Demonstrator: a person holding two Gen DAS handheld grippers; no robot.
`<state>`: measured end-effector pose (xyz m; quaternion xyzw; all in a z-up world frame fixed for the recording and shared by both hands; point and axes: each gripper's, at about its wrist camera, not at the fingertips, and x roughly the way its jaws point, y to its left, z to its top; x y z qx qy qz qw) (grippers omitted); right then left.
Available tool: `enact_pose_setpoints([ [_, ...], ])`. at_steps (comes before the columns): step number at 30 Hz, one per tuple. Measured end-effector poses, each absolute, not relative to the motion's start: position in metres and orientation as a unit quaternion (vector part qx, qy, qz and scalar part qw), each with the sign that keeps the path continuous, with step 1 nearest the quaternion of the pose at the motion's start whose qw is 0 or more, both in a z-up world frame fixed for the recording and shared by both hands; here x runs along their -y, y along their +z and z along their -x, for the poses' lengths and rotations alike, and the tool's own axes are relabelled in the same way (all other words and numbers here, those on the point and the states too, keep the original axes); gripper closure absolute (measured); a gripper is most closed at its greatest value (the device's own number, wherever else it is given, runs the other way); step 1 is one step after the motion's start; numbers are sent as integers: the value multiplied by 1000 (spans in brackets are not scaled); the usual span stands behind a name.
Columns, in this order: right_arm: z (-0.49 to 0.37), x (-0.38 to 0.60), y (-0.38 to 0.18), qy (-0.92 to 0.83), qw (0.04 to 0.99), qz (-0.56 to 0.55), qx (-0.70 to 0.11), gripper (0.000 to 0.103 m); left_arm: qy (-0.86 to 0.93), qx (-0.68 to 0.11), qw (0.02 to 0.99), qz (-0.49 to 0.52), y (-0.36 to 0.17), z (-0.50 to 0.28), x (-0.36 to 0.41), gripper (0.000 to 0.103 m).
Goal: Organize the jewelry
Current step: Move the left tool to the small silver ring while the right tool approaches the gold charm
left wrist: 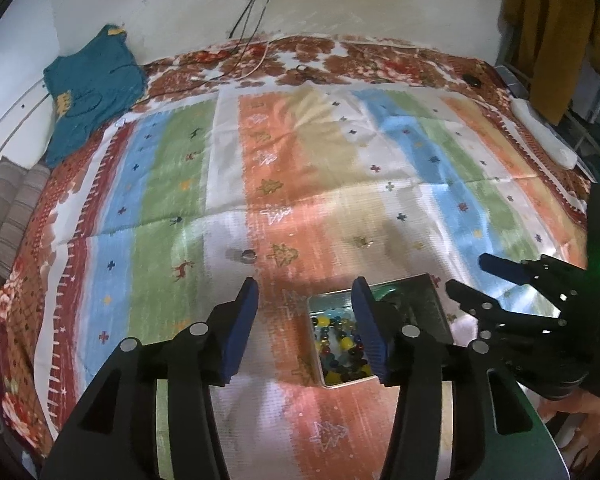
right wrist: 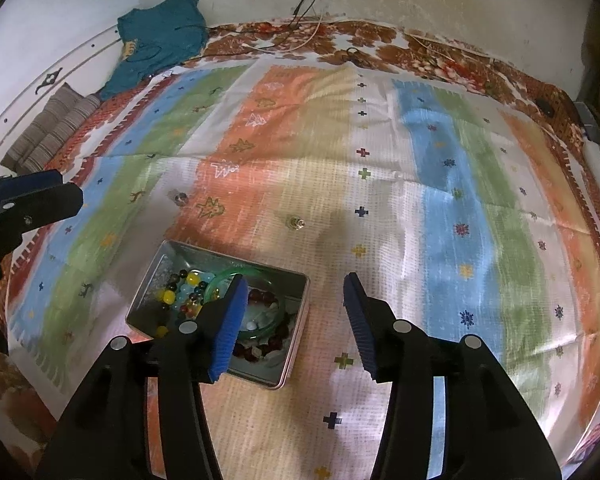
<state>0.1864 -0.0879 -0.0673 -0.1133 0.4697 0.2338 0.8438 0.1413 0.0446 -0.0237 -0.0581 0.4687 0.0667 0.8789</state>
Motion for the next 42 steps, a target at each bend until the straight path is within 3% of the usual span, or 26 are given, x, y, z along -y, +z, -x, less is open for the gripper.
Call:
enact_pose_setpoints([
  [10,-201,78,-72,237,837,112,-480,47,91,-482,867,83,-36,-154,-64,44],
  [21,-215,68,-77,241,832,115,-487,41,106,-503,853,88,-55,-179,-79,41],
  [42,-247,43,-111,250,797,132,-533,40,105,-545,826,98,-96,-218,-100,40],
])
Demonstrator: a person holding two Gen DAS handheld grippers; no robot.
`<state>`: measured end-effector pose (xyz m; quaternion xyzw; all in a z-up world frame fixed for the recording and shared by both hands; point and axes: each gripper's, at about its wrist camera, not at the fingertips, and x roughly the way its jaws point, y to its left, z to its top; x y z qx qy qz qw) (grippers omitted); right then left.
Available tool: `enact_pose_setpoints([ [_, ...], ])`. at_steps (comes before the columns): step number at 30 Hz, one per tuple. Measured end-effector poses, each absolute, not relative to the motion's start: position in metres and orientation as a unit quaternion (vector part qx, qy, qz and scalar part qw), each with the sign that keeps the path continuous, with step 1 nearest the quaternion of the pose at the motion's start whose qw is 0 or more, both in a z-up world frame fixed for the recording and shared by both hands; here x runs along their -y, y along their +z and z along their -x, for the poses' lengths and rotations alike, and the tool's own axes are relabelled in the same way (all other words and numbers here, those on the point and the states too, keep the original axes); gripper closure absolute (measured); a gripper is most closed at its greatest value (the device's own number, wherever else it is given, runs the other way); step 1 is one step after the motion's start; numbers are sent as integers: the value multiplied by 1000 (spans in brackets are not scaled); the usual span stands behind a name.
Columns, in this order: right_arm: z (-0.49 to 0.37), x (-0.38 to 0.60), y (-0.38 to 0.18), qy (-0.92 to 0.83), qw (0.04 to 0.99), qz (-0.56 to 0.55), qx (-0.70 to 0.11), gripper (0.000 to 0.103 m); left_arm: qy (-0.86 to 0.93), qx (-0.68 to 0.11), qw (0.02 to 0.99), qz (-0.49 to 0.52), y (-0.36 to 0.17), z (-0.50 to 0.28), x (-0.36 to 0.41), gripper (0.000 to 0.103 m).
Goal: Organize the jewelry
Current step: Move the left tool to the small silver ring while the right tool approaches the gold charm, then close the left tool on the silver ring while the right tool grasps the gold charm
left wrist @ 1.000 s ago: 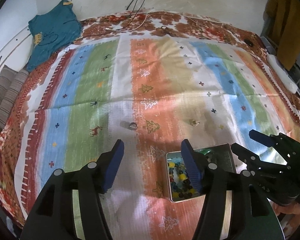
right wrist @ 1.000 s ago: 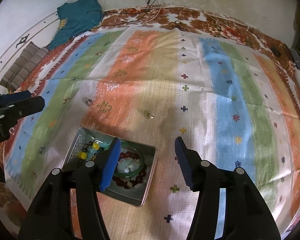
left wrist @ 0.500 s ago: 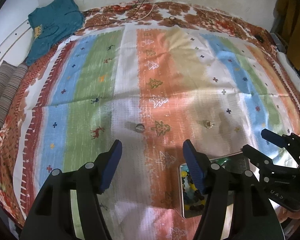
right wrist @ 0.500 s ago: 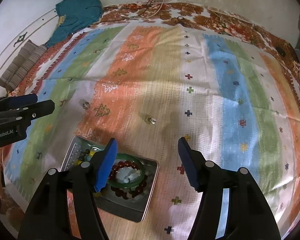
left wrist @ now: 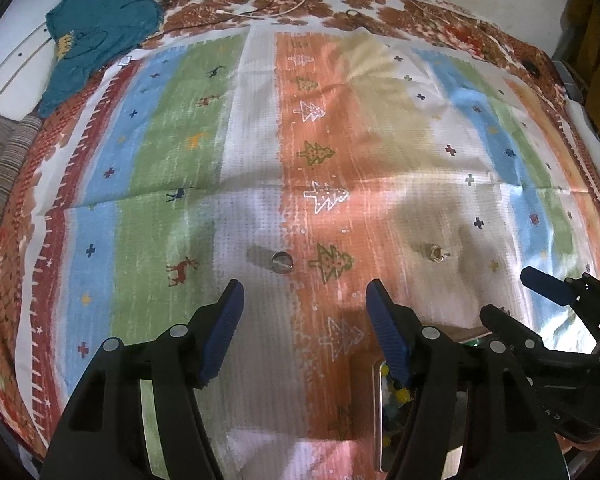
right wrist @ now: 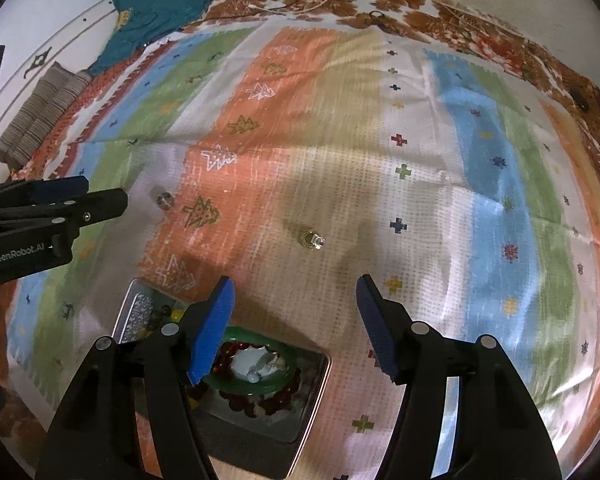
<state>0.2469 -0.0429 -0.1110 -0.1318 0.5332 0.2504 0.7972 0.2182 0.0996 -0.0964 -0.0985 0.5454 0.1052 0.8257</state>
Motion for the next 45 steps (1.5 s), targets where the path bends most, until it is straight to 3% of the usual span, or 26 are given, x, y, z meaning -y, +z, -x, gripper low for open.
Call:
enact_pose_setpoints([
  [28,-299,26,-156,250,758,123,-589,40,105,-599,789,92,-152,-262,-118,40],
  [37,-306,18,-167,247,749,140,-599,42,100,-611,778,109,-164,-270,-127,50],
  [40,-308,15,-172,245,743,147,-605,48,98,-618,773,106,-169,-273,-127,56],
  [42,-309,12,-175,247,740,150,-607,49,99,-623,768,106,-172,-274,-127,65],
  [45,-309,7,-180,247,736,161,-609,52,104,-629,764,99,-176,-274,-128,69],
])
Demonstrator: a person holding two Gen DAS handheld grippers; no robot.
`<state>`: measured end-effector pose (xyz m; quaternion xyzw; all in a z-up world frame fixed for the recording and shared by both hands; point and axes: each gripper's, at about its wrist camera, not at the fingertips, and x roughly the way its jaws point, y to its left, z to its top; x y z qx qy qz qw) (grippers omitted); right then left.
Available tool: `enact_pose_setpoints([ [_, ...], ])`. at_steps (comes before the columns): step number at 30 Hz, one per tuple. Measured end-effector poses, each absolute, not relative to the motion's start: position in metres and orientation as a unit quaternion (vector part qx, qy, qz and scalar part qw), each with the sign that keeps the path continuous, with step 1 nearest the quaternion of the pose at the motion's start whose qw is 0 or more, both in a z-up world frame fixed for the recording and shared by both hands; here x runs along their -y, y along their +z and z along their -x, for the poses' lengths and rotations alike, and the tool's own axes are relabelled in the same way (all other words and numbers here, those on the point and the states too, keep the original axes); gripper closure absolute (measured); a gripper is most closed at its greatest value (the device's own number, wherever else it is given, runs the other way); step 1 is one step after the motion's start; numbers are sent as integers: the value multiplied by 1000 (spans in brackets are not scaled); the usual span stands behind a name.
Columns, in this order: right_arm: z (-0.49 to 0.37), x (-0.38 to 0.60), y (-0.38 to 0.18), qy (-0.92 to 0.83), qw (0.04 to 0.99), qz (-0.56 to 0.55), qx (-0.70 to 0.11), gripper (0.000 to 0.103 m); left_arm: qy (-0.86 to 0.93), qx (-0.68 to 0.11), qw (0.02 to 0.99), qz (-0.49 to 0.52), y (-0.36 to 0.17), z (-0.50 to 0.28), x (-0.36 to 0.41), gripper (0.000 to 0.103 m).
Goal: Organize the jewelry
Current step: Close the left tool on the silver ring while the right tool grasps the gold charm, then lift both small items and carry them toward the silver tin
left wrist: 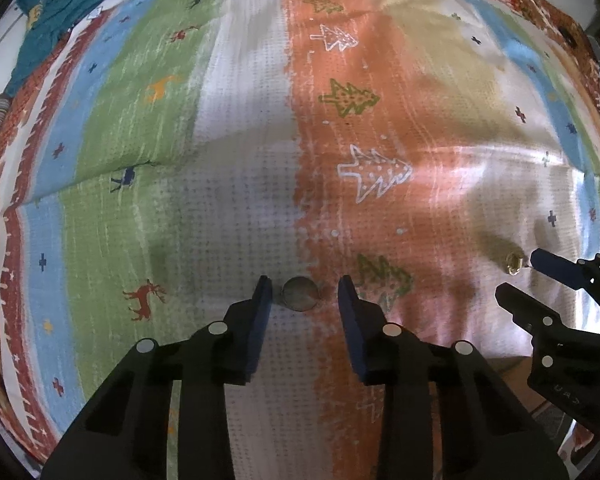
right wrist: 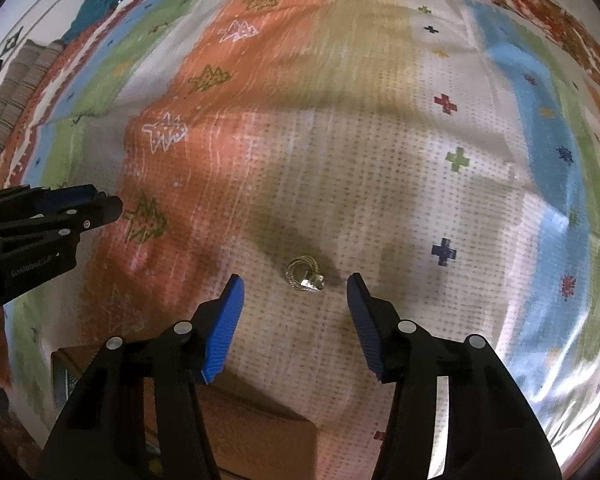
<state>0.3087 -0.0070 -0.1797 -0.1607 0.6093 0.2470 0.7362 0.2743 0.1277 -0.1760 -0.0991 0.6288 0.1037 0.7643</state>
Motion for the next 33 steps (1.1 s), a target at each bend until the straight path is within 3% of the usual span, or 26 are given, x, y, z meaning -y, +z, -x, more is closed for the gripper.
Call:
enact_pose_setpoints([
  [6,-314,4,-184,241,738,166,-607,62,105,-629,765,90,-181,-278,-125,84],
  [11,-314,3,-186,243,740,174,-603,83,103,-628,767,80,-184,-281,-120,84],
  [20,-309,14,-180,246,751,167,-589,86,105,-620,773,81,-175,-275,-121,84],
  [22,-306,16,-175,245,755,164,-586,93,105,-617,775,82,-172,-273,-125,84],
  [33,-299,22,-163,244,765,153,-576,93,99,-602,788,79,-150,-261,-121,84],
])
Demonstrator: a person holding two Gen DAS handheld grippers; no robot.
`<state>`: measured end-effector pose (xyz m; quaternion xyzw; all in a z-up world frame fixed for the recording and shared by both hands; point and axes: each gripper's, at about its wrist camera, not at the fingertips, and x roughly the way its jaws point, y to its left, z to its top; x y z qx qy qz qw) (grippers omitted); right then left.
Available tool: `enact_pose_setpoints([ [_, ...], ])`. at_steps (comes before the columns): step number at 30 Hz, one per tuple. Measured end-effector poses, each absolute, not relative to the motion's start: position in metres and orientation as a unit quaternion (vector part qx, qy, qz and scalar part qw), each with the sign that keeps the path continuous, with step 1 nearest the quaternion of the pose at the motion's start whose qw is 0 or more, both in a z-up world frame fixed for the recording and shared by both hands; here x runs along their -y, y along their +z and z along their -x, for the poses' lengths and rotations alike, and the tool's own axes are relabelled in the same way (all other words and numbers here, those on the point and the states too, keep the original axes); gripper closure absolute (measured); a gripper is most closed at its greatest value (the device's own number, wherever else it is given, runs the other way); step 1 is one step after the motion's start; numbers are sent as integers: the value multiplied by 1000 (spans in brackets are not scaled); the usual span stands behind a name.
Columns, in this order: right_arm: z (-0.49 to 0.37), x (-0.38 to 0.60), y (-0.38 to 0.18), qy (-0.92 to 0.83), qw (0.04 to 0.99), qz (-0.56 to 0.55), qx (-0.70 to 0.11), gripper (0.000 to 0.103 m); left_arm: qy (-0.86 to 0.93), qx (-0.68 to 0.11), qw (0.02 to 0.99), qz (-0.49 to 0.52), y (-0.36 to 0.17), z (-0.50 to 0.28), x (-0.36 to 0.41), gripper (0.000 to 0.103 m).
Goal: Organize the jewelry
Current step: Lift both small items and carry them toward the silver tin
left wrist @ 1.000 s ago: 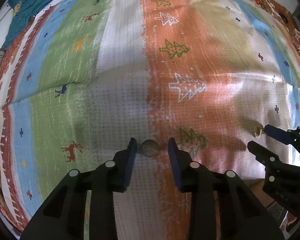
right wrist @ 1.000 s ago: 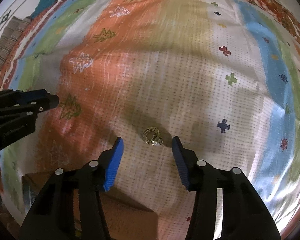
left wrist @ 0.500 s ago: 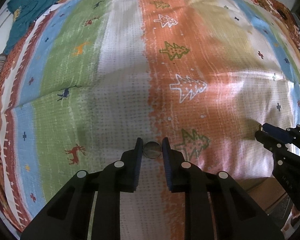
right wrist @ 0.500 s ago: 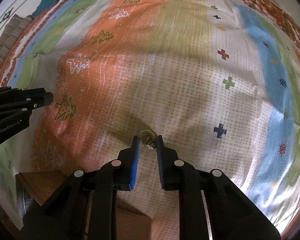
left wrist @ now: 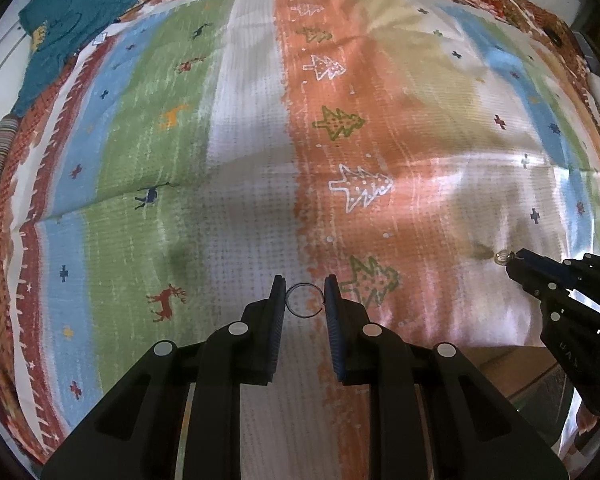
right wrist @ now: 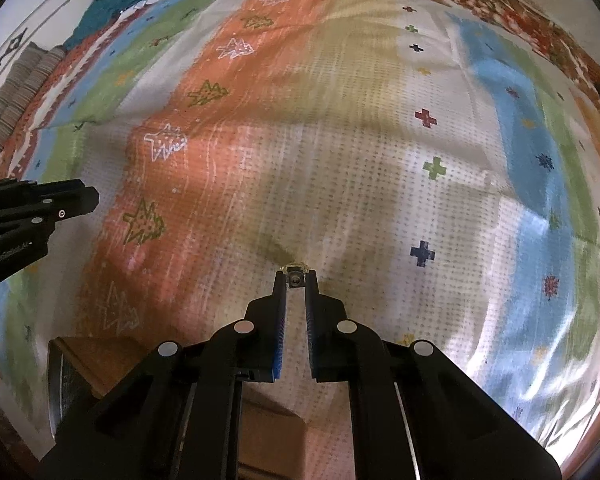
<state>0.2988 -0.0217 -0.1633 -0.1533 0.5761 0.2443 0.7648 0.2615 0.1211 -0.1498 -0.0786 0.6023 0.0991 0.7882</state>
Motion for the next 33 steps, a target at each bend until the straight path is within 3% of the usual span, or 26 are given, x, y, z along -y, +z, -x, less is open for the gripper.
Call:
enact_pose_setpoints([
  [33,-260,47,-108,243,802,142,-527,93,53,-543,835,67,-79,-222,-74,84],
])
